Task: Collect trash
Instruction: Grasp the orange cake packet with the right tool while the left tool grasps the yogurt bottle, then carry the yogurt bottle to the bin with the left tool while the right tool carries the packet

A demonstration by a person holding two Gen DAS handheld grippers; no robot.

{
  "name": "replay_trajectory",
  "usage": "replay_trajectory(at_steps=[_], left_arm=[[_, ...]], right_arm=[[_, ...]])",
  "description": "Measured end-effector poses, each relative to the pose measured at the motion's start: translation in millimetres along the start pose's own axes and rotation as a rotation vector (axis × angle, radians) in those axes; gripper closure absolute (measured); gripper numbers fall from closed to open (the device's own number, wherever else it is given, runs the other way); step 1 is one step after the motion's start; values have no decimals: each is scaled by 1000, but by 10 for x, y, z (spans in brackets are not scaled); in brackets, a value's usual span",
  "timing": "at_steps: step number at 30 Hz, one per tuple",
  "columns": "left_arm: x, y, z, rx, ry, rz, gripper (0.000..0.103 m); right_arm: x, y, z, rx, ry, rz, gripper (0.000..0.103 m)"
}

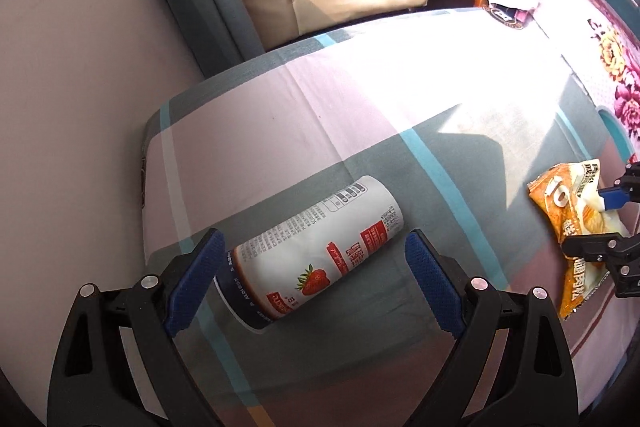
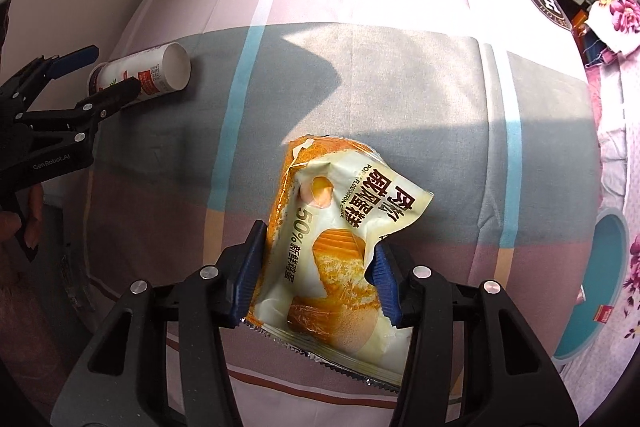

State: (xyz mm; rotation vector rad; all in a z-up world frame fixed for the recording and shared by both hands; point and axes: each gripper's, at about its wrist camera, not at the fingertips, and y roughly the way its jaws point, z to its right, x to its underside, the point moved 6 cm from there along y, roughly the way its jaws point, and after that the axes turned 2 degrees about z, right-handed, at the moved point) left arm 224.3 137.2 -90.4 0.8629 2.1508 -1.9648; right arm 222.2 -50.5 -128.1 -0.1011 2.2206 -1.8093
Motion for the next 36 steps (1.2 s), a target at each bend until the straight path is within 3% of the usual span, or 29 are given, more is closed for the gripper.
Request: replay_trajectory(at_steps=[9,16,22,25,30,36], left_arm=[[124,322,124,38,112,-99,12],[207,329,291,54,72,-90,45],[257,244,493,29,31,-81,52],[293,182,623,5,-17,-82,53],[334,71,894,61,-98,-85,53],[311,-104,1275,112,-99,-56,53]], right_arm=[[220,-58,122,-31,17,5,55],[255,-148,93,-15,19,35,55],[374,-286,148,-23,51,75,55],[471,-355,262,-26,81,87,55],[661,-486,460,-23,123,122,55],[879,-649,715,-46,177,163,55]])
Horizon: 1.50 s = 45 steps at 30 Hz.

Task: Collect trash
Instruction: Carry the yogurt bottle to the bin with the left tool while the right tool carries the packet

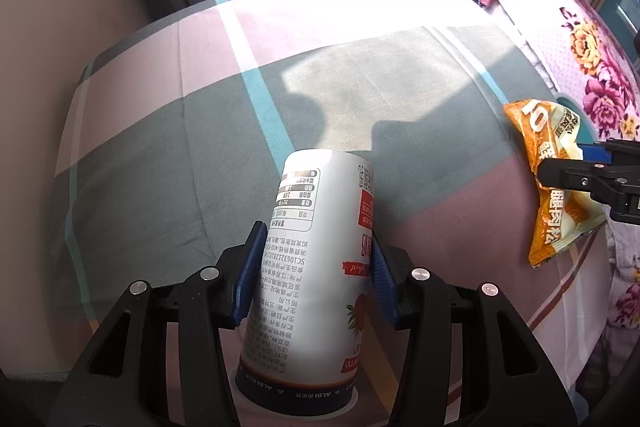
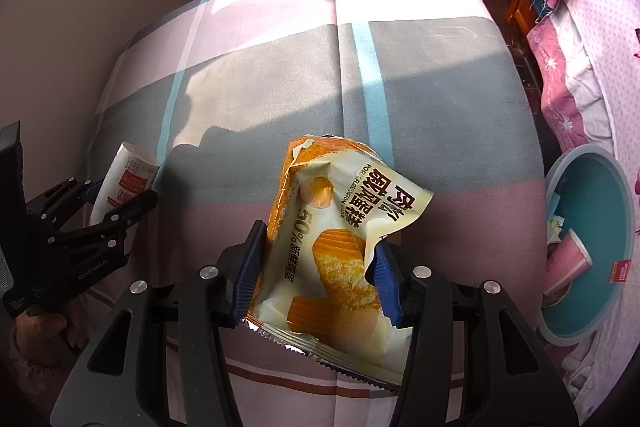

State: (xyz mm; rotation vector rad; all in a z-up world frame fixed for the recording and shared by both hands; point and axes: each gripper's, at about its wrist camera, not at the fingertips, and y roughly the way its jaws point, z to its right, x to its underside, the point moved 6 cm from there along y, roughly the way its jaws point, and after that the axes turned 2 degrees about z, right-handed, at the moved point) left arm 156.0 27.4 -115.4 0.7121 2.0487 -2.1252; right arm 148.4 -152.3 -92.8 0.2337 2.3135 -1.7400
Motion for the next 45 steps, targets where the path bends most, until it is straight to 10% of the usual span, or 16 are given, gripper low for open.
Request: replay_trajectory(at_steps=[30,45], left_arm=[[-631,72,3091,236,277,28,53],[-778,319,3596,265,294,23,53]], right_arm=[[345,-1134,2690,80,342,263,55],[375,-1090,3171,123,382,262,55]])
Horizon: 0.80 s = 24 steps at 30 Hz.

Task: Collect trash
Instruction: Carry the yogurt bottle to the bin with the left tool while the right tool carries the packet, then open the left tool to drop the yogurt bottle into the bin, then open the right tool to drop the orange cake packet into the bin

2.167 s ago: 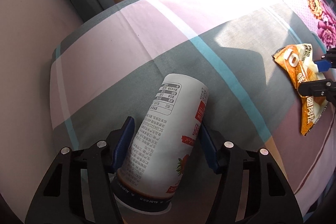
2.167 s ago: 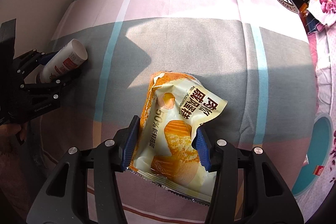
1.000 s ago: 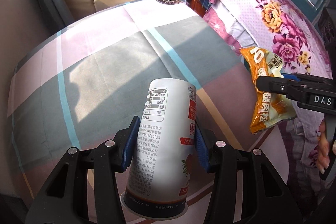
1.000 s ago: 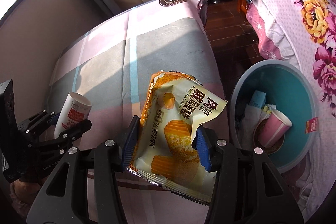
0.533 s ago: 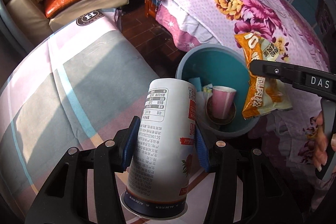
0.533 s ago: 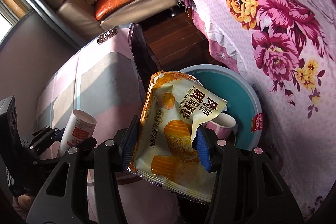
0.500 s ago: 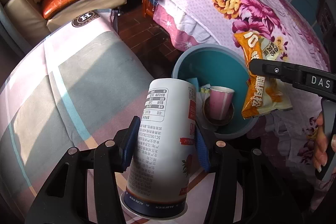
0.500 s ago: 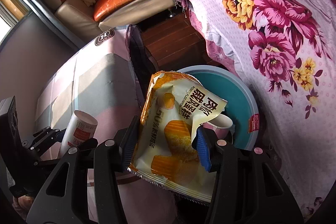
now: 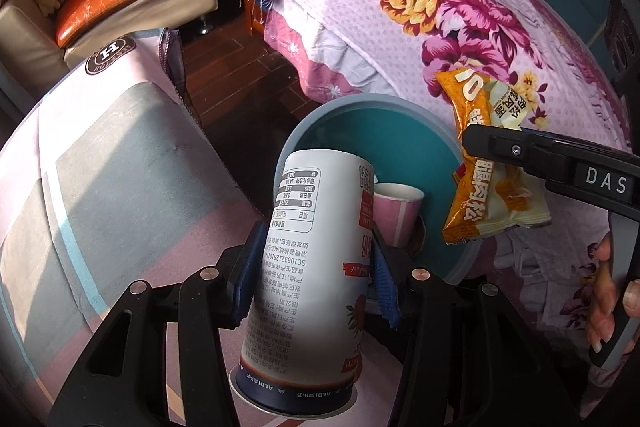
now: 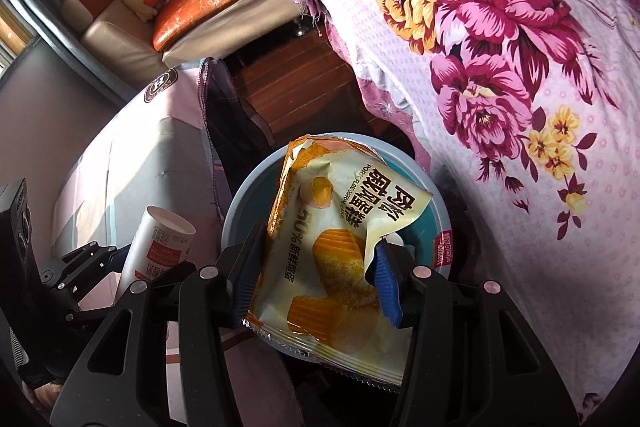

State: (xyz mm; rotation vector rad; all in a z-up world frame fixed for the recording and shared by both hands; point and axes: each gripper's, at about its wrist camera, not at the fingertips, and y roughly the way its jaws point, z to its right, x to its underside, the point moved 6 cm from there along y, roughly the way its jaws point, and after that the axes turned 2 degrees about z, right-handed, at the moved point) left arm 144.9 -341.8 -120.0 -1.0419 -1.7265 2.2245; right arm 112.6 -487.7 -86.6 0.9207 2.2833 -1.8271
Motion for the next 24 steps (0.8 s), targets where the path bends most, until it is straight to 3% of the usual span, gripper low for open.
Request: replay_trajectory(at_steps=[11,18,24], left_arm=[[-81,129,162,21,7,16,52],[-84,72,129,-26,8,48,18],[-8,45,50,-49,-3,48,15]], right_arm=[[-79,-12,155,23,23,8,55],[-57,12,183,38,23,-3,55],[-21,55,168,43,22,-14,55]])
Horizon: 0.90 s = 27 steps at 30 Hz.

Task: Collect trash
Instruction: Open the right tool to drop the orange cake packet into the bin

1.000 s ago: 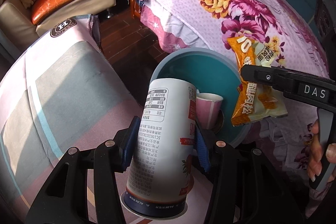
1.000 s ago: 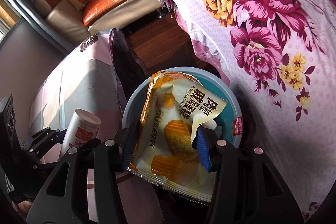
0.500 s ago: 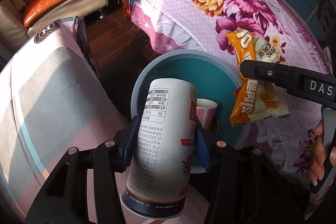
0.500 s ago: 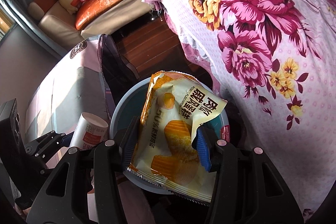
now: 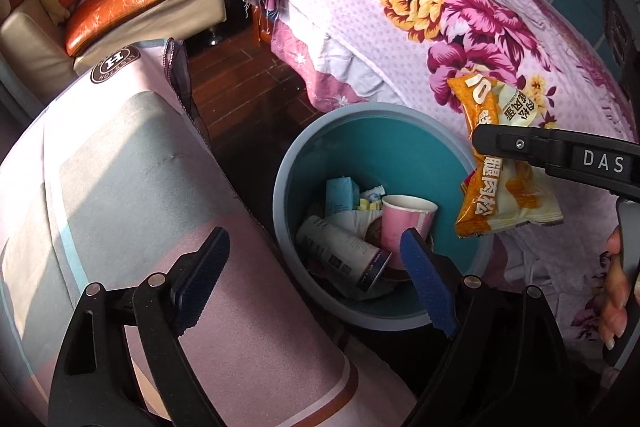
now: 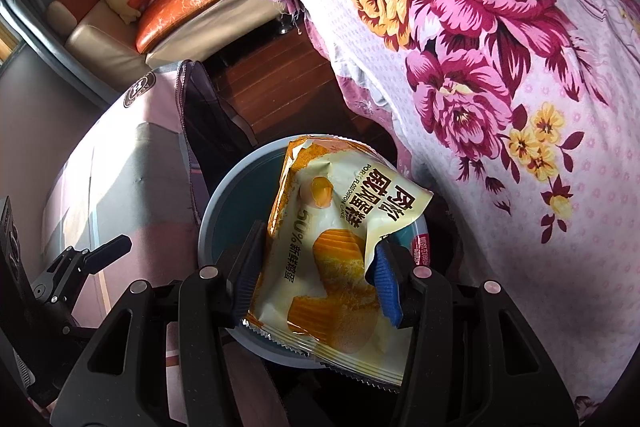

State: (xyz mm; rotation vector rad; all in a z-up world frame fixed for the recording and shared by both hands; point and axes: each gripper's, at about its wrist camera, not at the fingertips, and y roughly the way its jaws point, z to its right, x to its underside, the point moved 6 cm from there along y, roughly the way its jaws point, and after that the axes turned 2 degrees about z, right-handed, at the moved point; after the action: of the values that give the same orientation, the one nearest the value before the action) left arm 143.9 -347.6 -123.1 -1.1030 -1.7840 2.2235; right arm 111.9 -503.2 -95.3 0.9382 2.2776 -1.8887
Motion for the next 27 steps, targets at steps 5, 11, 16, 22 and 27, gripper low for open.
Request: replay_trajectory(at_steps=[5,11,16,22,27], left_arm=[[75,-14,-89,-7,-25,-4,15],[158,-45,-202,-17,-60,-4,12],[204,-51,-289,-33,-74,-2,11],[214,-55,-366,-45,-89,5,11],[223,-49,-419,-46,-105,3,11]], right_arm=[[4,12,-42,4,-10,-5,55],[19,64,-134,3,-29,-19,54],[21,111,-205,5,-45,-31,54],[22,161,-267,14,-64,-47,50],[21,180,-328,27,-86,-56,43]])
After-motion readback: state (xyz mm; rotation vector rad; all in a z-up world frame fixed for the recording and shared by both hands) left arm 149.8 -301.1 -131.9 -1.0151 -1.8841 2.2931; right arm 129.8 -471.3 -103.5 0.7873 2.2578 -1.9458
